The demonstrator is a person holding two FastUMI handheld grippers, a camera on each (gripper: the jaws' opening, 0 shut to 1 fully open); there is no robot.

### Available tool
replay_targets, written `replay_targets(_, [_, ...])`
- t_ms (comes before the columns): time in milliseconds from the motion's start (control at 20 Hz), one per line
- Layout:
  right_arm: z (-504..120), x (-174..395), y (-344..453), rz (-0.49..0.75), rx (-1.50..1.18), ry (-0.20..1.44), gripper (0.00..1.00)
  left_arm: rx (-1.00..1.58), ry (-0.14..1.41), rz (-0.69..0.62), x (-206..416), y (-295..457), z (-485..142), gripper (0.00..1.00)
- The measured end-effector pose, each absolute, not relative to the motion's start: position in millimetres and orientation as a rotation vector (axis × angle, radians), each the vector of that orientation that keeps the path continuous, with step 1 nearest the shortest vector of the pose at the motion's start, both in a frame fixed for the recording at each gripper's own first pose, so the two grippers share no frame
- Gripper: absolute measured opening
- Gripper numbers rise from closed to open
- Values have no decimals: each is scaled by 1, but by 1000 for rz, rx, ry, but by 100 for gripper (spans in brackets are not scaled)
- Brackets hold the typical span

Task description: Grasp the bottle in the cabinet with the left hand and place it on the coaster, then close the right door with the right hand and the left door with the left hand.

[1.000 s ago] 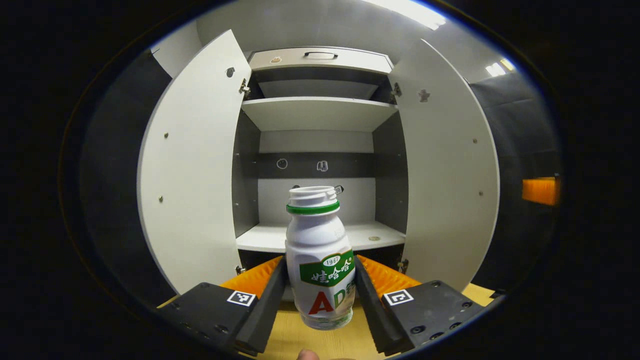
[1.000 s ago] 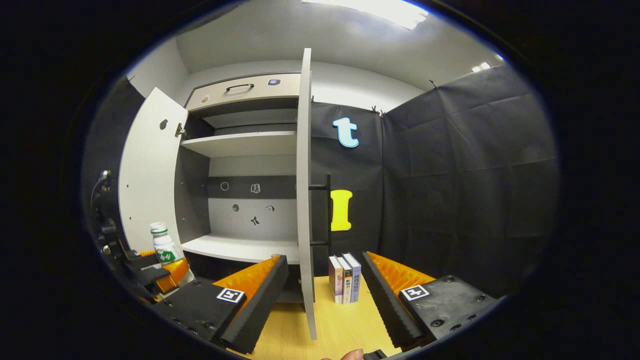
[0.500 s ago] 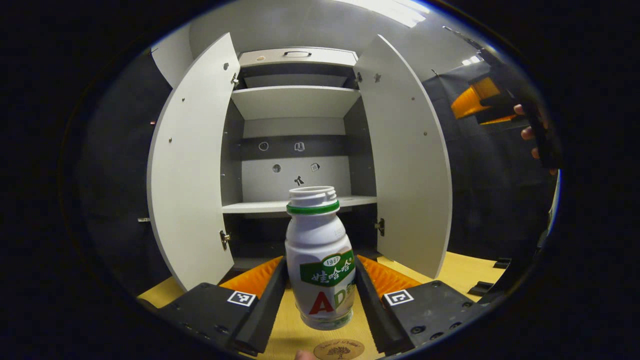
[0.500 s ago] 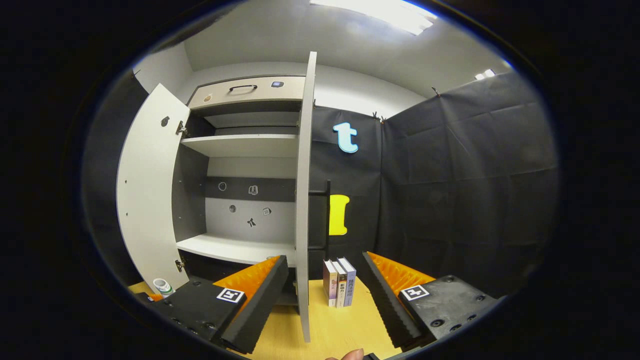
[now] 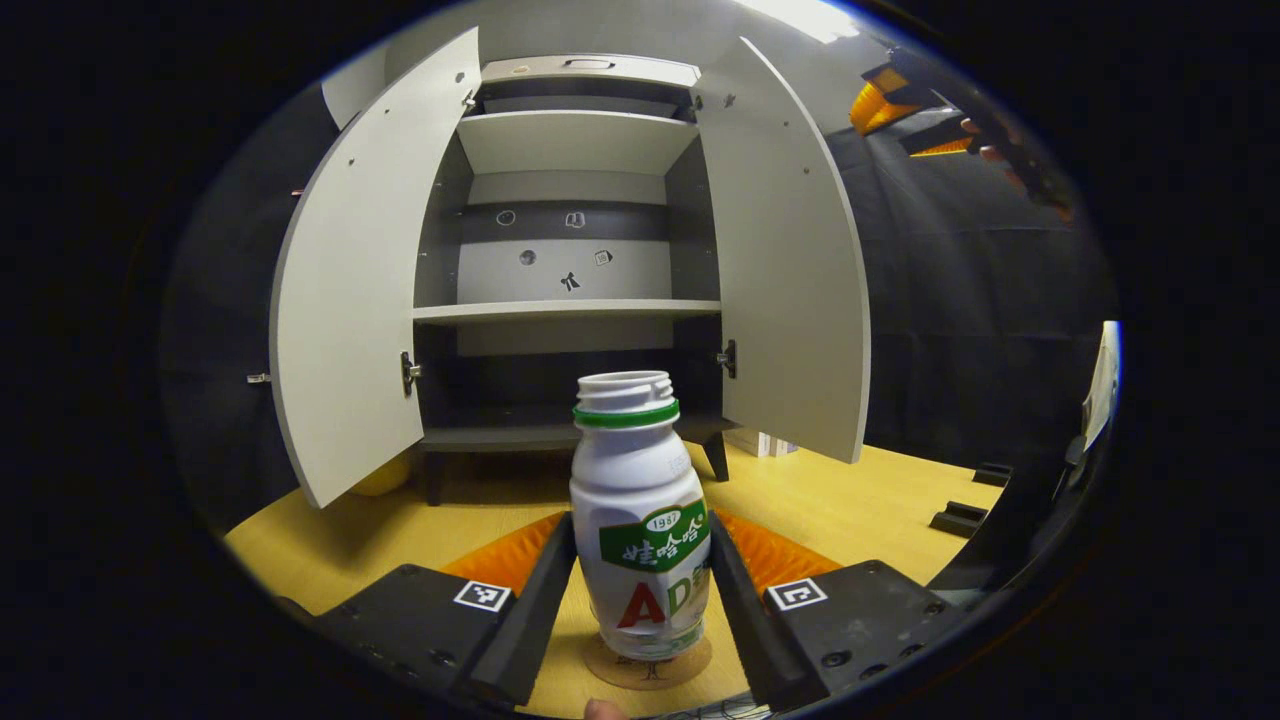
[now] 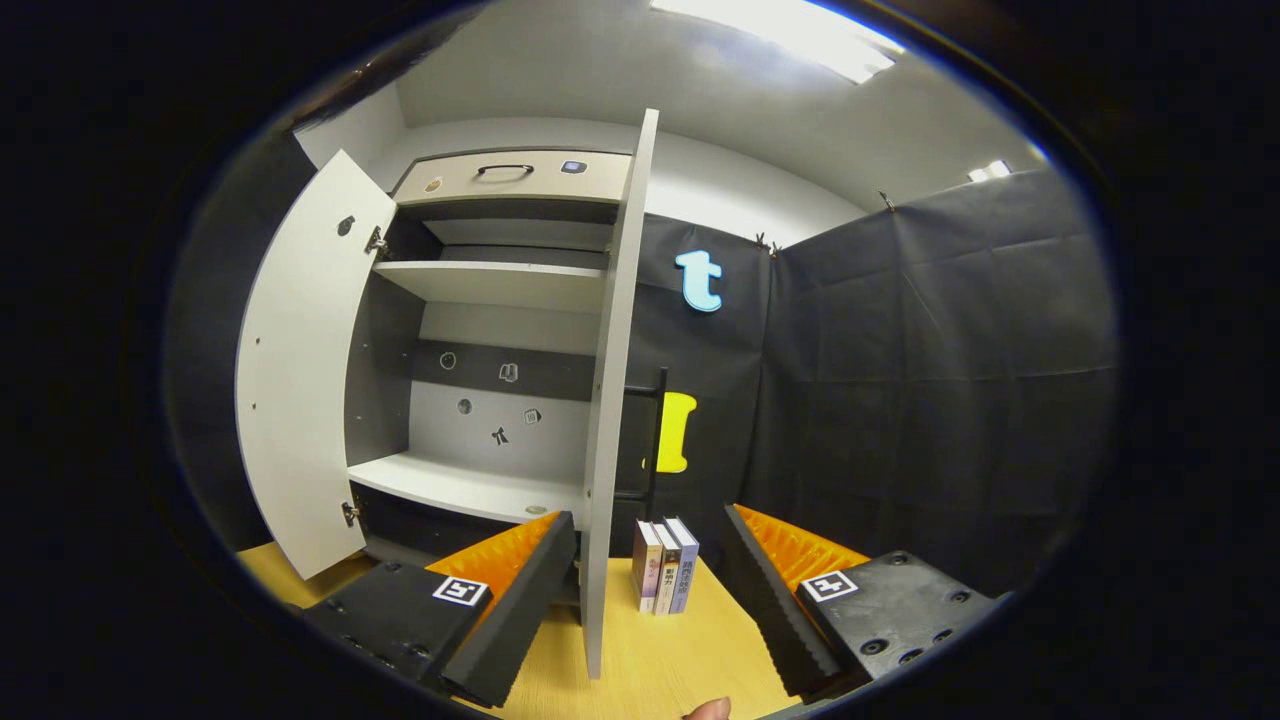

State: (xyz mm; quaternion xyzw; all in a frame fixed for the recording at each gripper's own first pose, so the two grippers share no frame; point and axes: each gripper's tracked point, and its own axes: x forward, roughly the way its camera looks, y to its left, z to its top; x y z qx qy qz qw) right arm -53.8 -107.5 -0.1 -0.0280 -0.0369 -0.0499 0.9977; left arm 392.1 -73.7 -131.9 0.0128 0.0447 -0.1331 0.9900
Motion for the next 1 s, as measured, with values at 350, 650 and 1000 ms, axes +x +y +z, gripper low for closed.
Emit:
replay_targets(350, [-9, -54, -111, -104, -51, -41, 97, 34, 88, -268, 384, -76, -165, 80])
replay_targets(650, [-12, -56, -110, -98, -44, -31, 98, 49, 101, -259, 381, -78, -172, 83])
replay_targets(1000, [-14, -55, -106, -70, -21, -16, 97, 38, 175, -257, 365, -73, -182, 94])
